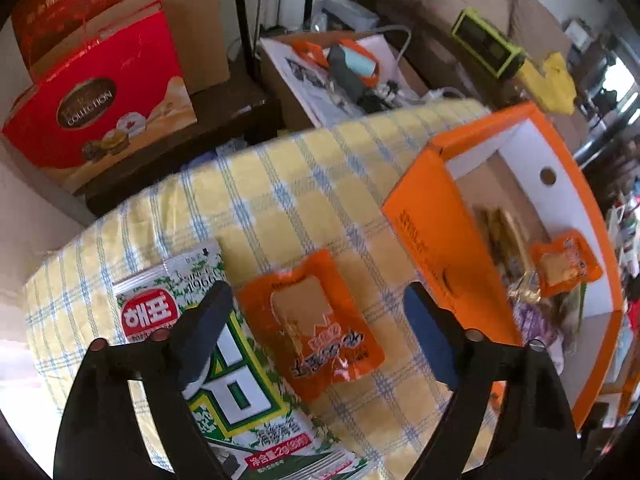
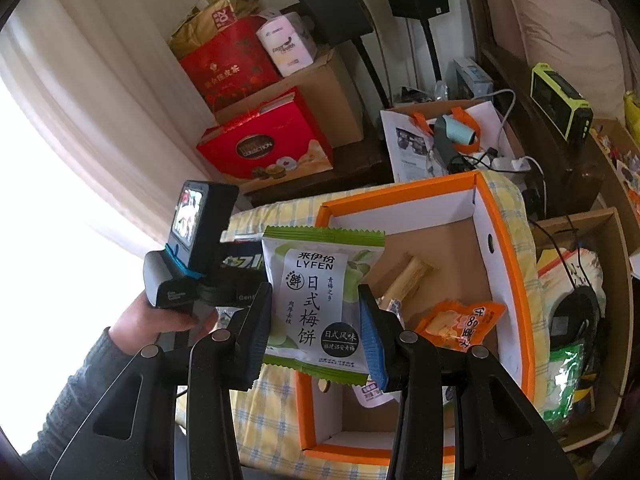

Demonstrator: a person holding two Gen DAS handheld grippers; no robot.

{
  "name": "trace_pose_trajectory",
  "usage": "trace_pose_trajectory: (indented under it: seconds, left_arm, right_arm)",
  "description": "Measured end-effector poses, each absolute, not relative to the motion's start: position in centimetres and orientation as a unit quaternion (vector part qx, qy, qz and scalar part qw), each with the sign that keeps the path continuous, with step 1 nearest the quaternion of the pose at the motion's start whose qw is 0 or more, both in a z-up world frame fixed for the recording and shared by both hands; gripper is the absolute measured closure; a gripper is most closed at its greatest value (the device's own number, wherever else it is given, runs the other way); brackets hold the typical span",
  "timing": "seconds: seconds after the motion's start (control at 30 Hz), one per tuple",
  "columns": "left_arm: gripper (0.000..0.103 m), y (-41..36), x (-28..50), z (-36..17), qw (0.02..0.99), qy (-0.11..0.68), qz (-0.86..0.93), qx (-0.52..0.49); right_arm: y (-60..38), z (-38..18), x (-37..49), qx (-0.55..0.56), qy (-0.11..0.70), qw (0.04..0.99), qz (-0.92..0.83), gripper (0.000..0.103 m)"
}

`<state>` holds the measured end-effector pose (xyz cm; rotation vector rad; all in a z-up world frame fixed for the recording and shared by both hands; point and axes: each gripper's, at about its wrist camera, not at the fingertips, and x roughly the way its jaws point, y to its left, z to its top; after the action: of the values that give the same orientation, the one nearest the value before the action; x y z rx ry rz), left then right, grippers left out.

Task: Organize objects
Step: 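Carry the green LYFEN packet with the right tool over the orange box, then grasp the orange snack packet on the table with the left tool and lift it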

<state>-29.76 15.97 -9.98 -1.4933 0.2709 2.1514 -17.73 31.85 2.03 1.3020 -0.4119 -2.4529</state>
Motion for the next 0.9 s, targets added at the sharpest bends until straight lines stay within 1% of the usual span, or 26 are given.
trace_pose_trajectory:
  seconds: [0.1, 0.37, 0.73, 0.8, 0.83, 0.87, 0.9]
  left_arm:
    - [0.019, 15.7, -30.4, -9.6, 0.260, 0.070, 0.794, -0.545]
    - [0.019, 16.1, -30.7, -12.3, 0.231, 0.108, 0.771, -0.584]
    - [0.020, 16.7, -28.6, -12.7, 0.215, 0.150, 0.766, -0.586]
    - [0.027, 16.8, -28.5, -12.6, 0.209, 0.153, 0.774, -0.577]
    - [0.039, 16.7, -28.5, -12.4, 0.207, 0.149, 0.779, -0.573]
    - [0.046, 16.5, -28.7, -12.1, 0.204, 0.143, 0.782, -0.571]
    - [0.048, 16.3, -28.8, -12.1, 0.201, 0.137, 0.782, -0.573]
  right_arm:
    - [31.9, 2.0, -17.7, 0.458, -0.145, 0.166, -0.861, 0.061]
    - [32.1, 1.9, -17.5, 0.460, -0.144, 0.165, -0.860, 0.062]
    - [31.5, 1.6, -17.4, 0.462, -0.146, 0.175, -0.857, 0.061]
    - [31.3, 1.7, -17.3, 0.462, -0.145, 0.177, -0.857, 0.061]
    - [31.2, 1.7, -17.3, 0.462, -0.144, 0.178, -0.857, 0.061]
    - [31.2, 1.7, -17.2, 0.461, -0.143, 0.178, -0.857, 0.061]
    - [31.3, 1.8, -17.1, 0.461, -0.143, 0.177, -0.858, 0.061]
